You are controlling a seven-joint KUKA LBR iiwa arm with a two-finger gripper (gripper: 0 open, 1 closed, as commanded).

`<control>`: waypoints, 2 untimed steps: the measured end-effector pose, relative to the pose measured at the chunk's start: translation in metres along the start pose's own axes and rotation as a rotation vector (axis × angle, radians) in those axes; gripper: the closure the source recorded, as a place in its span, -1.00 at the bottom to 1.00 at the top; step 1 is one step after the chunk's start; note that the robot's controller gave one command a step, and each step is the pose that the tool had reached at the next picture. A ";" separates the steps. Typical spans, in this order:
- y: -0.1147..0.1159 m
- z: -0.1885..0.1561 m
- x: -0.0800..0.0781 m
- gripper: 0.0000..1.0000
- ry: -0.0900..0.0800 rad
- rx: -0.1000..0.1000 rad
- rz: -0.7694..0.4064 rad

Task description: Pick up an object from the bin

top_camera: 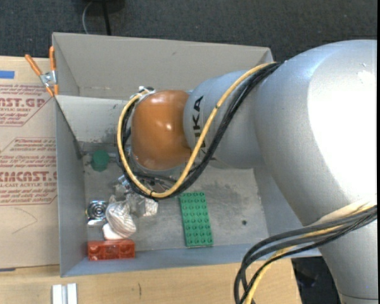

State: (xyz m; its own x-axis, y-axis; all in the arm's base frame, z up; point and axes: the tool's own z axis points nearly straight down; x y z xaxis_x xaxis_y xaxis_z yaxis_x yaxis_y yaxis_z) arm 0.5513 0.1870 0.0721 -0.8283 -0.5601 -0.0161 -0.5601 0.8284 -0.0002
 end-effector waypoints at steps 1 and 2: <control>-0.004 -0.004 0.005 1.00 0.000 0.000 -0.012; -0.027 -0.011 0.002 1.00 -0.001 -0.001 -0.046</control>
Offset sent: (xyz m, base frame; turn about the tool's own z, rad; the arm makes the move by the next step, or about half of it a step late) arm 0.0148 -0.0272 0.0125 -0.0465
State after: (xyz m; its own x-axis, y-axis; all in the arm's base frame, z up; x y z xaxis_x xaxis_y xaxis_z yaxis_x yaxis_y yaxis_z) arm 0.5640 0.1636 0.0827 -0.8016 -0.5976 -0.0173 -0.5977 0.8017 0.0001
